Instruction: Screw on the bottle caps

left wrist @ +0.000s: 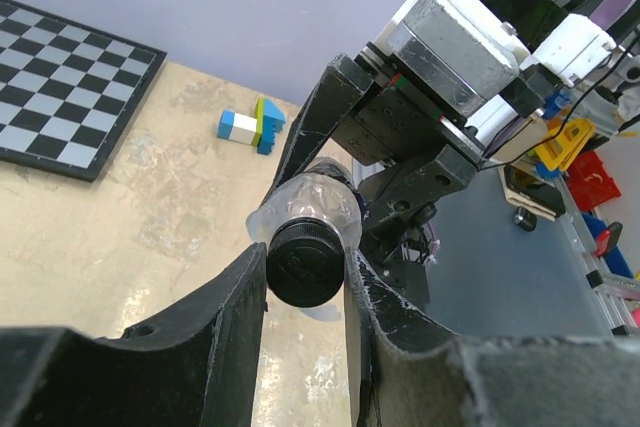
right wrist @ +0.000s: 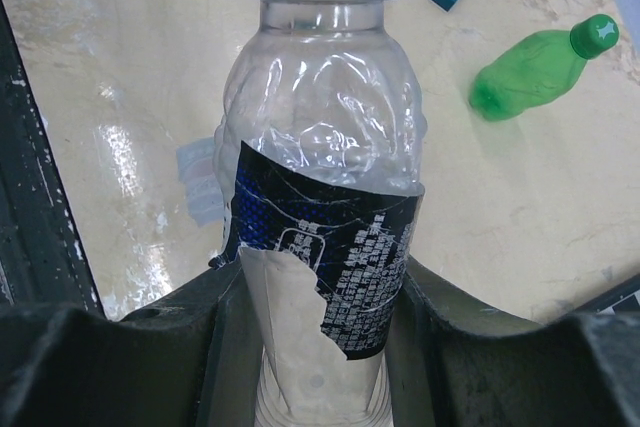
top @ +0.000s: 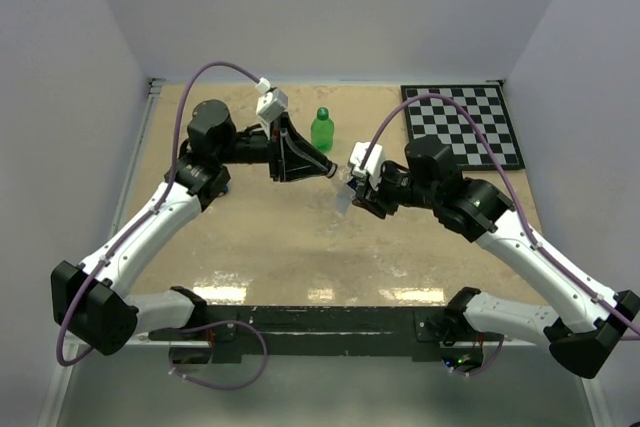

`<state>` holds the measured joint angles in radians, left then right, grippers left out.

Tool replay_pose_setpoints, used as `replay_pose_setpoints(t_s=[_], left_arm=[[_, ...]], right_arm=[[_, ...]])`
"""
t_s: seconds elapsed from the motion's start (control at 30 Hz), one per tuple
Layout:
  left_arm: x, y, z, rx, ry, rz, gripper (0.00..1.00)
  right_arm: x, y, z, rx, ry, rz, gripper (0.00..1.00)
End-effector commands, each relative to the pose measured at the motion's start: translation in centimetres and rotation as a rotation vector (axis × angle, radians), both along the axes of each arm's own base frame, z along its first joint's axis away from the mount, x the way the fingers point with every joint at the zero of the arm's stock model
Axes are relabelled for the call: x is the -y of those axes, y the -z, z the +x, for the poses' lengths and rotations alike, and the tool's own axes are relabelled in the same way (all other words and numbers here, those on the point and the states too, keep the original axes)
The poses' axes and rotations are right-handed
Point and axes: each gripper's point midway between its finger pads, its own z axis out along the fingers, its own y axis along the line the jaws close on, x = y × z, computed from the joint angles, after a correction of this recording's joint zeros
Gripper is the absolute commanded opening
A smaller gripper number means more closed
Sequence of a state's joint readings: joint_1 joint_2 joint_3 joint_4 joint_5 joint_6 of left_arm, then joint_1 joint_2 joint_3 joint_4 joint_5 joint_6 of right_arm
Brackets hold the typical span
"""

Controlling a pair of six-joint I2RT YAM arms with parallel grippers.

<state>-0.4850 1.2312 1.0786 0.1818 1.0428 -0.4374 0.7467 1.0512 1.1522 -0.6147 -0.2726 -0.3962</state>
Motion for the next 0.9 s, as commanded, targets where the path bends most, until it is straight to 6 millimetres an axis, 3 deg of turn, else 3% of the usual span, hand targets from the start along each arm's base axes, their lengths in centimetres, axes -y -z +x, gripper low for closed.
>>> replay_pose_setpoints(t_s=[0.0, 0.33, 0.87], left_arm=[[1.5, 0.5, -3.0, 0.0, 0.138, 0.06, 0.0], [1.4, 1.5, -3.7, -0.034, 0.198, 0.111, 0.0], [2.2, 1.2, -1.6, -0.19, 0.073, 0.097, 0.0]], right_arm=[[-3.2, -6.7, 1.5, 0.181, -0.066, 0.166, 0.0], [-3.0, -7.1, 1.4, 0.194, -0.067, 0.17, 0.0], [-2.2, -8.8, 2.2, 0.291, -0.011, 0.197, 0.0]])
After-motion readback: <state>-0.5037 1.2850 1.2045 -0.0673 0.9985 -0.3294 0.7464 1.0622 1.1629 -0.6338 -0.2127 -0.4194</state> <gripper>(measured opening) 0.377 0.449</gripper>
